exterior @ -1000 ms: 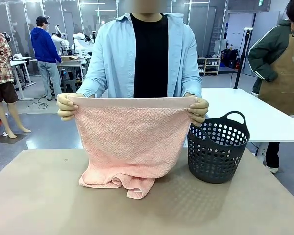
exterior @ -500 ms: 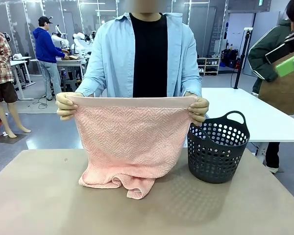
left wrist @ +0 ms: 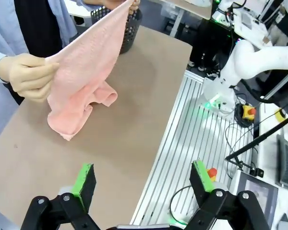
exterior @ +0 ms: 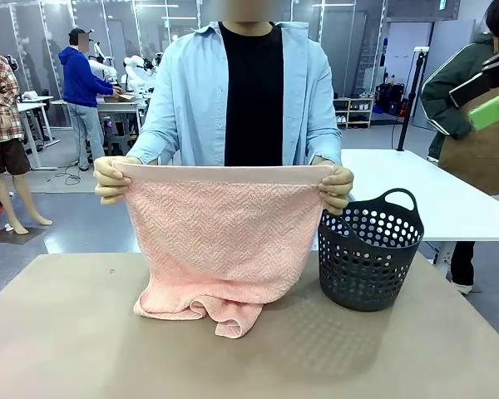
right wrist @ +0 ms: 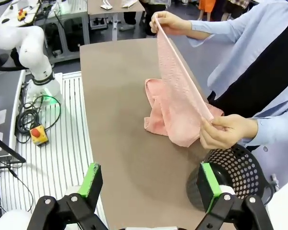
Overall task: Fold the towel.
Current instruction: Grab the top end of the 100 cm Hotel Towel extended by the human.
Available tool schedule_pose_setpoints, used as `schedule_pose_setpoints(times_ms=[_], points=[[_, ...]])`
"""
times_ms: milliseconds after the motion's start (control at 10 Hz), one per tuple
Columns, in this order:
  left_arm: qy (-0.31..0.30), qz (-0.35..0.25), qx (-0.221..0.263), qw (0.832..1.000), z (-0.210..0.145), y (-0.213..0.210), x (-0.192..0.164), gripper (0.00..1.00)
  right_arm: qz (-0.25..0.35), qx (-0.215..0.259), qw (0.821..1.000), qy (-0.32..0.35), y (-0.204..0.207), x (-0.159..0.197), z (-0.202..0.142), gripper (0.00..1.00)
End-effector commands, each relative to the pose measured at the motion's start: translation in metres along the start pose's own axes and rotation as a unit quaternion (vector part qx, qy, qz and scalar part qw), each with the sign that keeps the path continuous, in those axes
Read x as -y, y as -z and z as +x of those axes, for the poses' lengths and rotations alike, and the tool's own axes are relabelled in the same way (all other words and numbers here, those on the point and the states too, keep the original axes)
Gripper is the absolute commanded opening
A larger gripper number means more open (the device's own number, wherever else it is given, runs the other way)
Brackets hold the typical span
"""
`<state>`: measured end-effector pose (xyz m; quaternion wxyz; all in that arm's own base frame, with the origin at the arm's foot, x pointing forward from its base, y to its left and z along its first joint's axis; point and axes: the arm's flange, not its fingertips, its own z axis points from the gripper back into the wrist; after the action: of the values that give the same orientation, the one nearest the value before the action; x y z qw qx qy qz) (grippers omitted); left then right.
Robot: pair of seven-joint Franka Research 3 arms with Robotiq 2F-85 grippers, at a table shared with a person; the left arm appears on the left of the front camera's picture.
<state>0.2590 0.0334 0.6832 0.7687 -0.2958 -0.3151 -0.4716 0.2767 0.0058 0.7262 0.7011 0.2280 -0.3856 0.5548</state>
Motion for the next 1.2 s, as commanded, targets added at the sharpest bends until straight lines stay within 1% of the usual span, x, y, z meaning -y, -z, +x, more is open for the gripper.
schedule_pose_setpoints(times_ms=[0, 100, 200, 300, 400, 500, 600, 700, 800, 1000, 1100], points=[[0.085, 0.015, -0.067, 0.994, 0.034, 0.025, 0.008, 1.00, 0.011, -0.041, 0.998, -0.053, 0.012, 0.012, 0.030, 1.00], [0.152, 0.023, -0.107, 0.982, 0.061, 0.051, 0.018, 1.00, 0.018, -0.075, 0.994, -0.076, 0.026, 0.019, 0.056, 1.00], [0.200, 0.020, -0.143, 0.969, 0.086, 0.074, 0.027, 1.00, 0.015, -0.112, 0.988, -0.106, 0.040, 0.021, 0.078, 1.00], [0.240, 0.040, -0.183, 0.953, 0.112, 0.099, 0.037, 1.00, 0.017, -0.131, 0.983, -0.125, 0.056, 0.022, 0.096, 1.00], [0.281, 0.059, -0.215, 0.933, 0.137, 0.124, 0.044, 1.00, 0.016, -0.160, 0.976, -0.149, 0.076, 0.022, 0.114, 1.00], [0.318, 0.063, -0.240, 0.915, 0.161, 0.145, 0.050, 1.00, 0.009, -0.193, 0.967, -0.167, 0.096, 0.021, 0.129, 1.00], [0.353, 0.086, -0.265, 0.893, 0.185, 0.162, 0.052, 1.00, 0.015, -0.209, 0.962, -0.173, 0.115, 0.024, 0.141, 1.00], [0.366, 0.103, -0.285, 0.880, 0.200, 0.176, 0.048, 1.00, 0.018, -0.221, 0.958, -0.179, 0.130, 0.023, 0.147, 1.00], [0.362, 0.116, -0.293, 0.877, 0.211, 0.185, 0.041, 1.00, 0.019, -0.235, 0.954, -0.184, 0.143, 0.023, 0.149, 1.00], [0.336, 0.110, -0.285, 0.891, 0.231, 0.190, 0.022, 1.00, 0.039, -0.252, 0.946, -0.201, 0.163, 0.023, 0.150, 1.00], [0.317, 0.103, -0.287, 0.898, 0.236, 0.194, 0.009, 1.00, 0.030, -0.269, 0.939, -0.213, 0.173, 0.026, 0.153, 1.00]])
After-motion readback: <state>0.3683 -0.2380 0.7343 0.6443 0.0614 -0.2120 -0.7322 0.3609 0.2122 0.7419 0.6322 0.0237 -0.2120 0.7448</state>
